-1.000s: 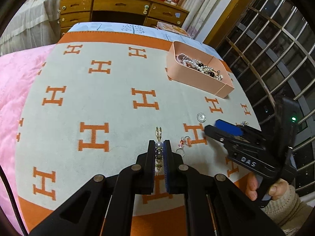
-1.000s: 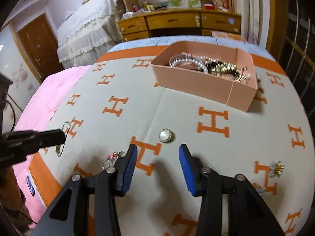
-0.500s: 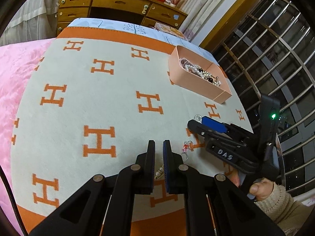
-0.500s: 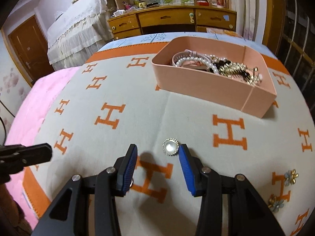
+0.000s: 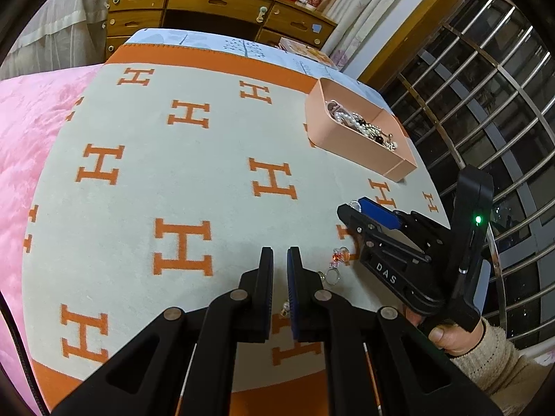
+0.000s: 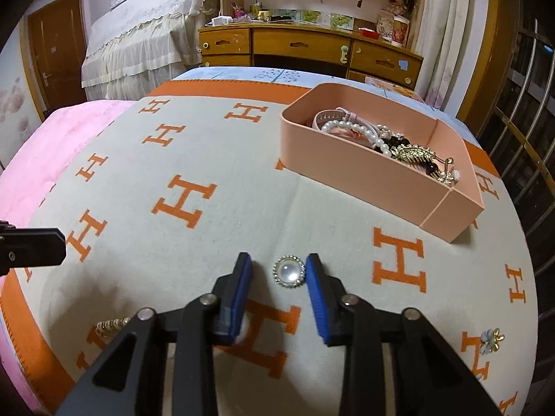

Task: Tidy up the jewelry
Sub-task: 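Grasp the pearl stud earring with the right gripper while the left holds its earring, then carry both earrings into the pink box and open both grippers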

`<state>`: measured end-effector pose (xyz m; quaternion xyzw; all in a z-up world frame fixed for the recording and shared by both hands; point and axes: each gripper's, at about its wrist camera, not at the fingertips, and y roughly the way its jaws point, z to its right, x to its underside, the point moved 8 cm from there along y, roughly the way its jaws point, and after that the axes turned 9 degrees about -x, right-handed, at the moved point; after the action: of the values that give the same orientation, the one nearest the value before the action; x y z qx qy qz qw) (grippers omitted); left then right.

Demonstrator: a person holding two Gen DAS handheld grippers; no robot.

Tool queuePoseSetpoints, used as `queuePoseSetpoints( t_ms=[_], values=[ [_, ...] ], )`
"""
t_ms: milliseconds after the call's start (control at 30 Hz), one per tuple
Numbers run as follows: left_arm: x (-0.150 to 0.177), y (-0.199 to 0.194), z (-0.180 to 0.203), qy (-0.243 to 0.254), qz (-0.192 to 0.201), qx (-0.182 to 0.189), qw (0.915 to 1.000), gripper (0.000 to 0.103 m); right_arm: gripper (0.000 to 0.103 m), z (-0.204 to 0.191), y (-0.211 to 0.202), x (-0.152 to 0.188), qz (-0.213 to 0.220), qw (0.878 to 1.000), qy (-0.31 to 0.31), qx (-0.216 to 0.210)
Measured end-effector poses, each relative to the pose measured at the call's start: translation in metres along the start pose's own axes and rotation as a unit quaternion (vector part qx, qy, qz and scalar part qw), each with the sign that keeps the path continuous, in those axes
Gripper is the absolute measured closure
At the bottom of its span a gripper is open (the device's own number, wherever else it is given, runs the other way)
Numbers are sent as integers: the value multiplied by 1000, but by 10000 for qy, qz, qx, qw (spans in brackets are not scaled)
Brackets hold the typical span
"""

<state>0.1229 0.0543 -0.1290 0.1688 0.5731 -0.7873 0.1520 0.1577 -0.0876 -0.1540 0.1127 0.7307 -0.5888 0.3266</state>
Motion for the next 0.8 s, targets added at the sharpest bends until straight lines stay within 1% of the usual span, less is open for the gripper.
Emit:
queuePoseSetpoints(
  t_ms=[100,200,367,400,433,467,533,600,700,800],
  values=[
    [3,-3,6,109,24,-27,9999,98,77,3,-1,0,23,10000,74,-59],
    [4,-6,9,188,58,-56,9998,97,84,4,-2,2,57,10000,31,-27],
    [9,-8,11,266,46,-90,9996,96,84,4,-3,3,51,9999,44,-93],
    [11,-8,11,294,27,-102,9995,93,84,4,-4,3,46,9999,65,-126],
    [13,-8,11,325,21,-112,9994,84,84,4,-4,3,41,9998,83,-166],
    [14,-8,11,358,22,-116,9993,78,84,5,-5,4,38,9997,108,-208],
    [20,-11,10,516,90,-150,9985,48,84,4,-7,6,33,9994,175,-290],
    [23,-14,12,704,205,-156,9972,37,84,4,-11,8,49,9990,244,-383],
    [32,-17,18,1192,288,-174,9923,37,84,0,-18,11,126,9985,216,-478],
    [41,-9,26,1595,200,-282,9866,37,84,-3,-25,16,197,9981,190,-559]
  ],
)
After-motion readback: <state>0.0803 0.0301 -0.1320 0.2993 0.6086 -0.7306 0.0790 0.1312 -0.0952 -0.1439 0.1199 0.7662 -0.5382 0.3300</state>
